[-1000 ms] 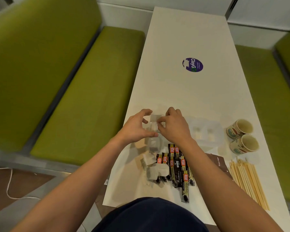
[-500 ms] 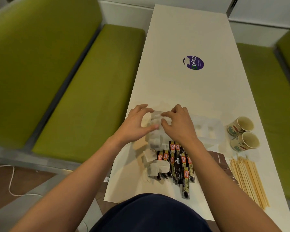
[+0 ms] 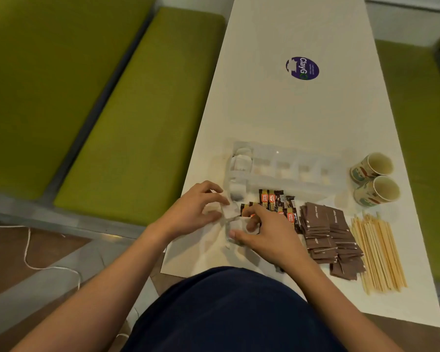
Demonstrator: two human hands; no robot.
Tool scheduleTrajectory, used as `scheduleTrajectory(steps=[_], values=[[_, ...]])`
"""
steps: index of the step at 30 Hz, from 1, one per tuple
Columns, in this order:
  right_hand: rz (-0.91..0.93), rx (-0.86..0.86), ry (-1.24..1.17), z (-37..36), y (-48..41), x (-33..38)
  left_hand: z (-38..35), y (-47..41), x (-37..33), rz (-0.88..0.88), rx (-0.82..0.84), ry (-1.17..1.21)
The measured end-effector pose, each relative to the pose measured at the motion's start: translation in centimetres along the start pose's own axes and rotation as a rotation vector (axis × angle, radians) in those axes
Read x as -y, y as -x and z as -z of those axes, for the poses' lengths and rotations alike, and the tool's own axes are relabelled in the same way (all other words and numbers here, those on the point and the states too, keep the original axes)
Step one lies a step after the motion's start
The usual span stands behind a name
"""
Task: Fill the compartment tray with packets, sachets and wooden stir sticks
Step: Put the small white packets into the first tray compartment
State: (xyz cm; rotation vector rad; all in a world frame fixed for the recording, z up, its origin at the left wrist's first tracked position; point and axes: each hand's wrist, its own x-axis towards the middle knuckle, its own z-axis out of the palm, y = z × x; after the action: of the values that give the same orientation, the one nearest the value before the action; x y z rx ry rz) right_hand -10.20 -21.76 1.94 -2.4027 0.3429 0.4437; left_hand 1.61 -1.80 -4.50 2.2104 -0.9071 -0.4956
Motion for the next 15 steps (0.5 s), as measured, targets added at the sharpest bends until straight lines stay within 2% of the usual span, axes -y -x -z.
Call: scheduleTrajectory(steps=[4, 8, 15], values=[[0.006, -0.05, -0.083, -0.4, -0.1, -0.4, 0.2, -0.1, -0.8, -0.042, -0.096, 0.064], [0.05, -0.102, -0.218, 1.3, 0.3, -0.3, 1.2, -0.2, -2.2, 0.058, -0.101, 0.368], [0.108, -0.128, -0.357, 4.3, 0.4, -0.2, 1.7, -1.8, -4.0, 0.159, -0.151, 0.612]])
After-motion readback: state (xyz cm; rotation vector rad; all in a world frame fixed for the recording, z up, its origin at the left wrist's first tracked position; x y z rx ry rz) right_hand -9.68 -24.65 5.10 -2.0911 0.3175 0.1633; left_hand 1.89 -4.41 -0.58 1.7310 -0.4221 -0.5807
